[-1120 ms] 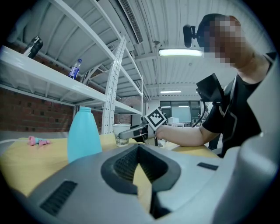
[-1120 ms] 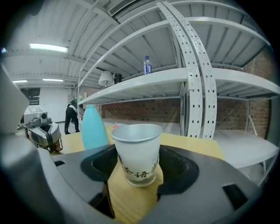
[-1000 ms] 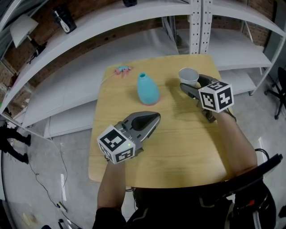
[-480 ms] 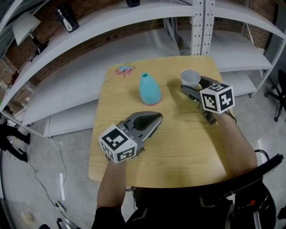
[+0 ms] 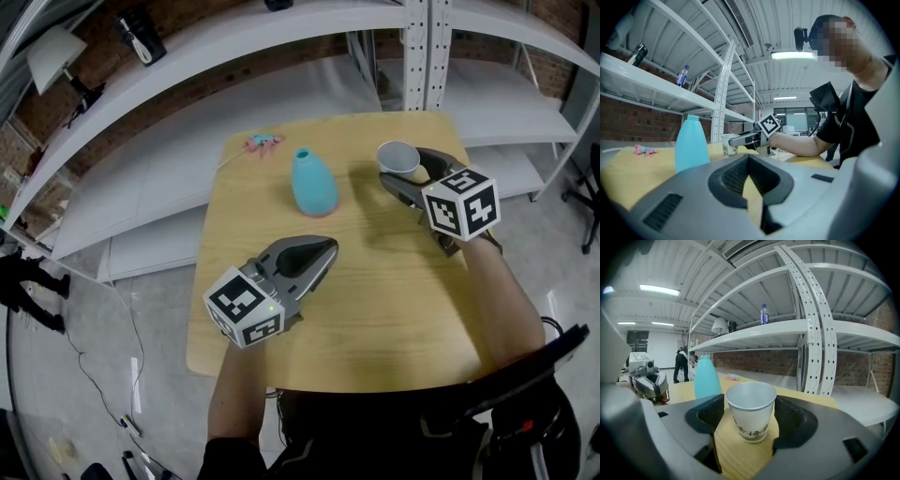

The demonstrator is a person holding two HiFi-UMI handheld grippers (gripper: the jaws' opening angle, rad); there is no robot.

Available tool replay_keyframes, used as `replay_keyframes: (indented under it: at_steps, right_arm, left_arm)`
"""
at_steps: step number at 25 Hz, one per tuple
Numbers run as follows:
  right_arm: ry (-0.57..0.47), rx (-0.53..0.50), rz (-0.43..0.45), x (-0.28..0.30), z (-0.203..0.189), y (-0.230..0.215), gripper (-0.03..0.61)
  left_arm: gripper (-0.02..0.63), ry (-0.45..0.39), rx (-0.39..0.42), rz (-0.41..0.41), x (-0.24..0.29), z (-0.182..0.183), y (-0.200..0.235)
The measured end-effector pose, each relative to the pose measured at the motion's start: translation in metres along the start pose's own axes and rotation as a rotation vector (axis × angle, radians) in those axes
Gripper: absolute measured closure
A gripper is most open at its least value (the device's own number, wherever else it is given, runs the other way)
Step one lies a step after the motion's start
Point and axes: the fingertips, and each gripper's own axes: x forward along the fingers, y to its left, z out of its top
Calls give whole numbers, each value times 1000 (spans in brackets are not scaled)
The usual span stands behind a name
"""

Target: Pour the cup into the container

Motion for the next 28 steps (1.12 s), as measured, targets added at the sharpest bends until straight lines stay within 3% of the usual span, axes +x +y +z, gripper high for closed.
replay_keyframes:
  at_steps: [8,13,22,28]
  right_arm:
    - [-11,19,54,3,10,-1,261]
    - [0,46,40,-11,4,5,262]
    - [-54,81,-37,-72,-2,11,250]
    - [-107,74,-78,-147,1,37,249]
  left_arm:
    - [615,-14,-7,80,-8,2,3]
    - [615,-7,-6,61,-6,-3,-6]
    - [615,-5,-19,83,-17,-8,-18]
    - [615,-31,7,116,-44,0,-67]
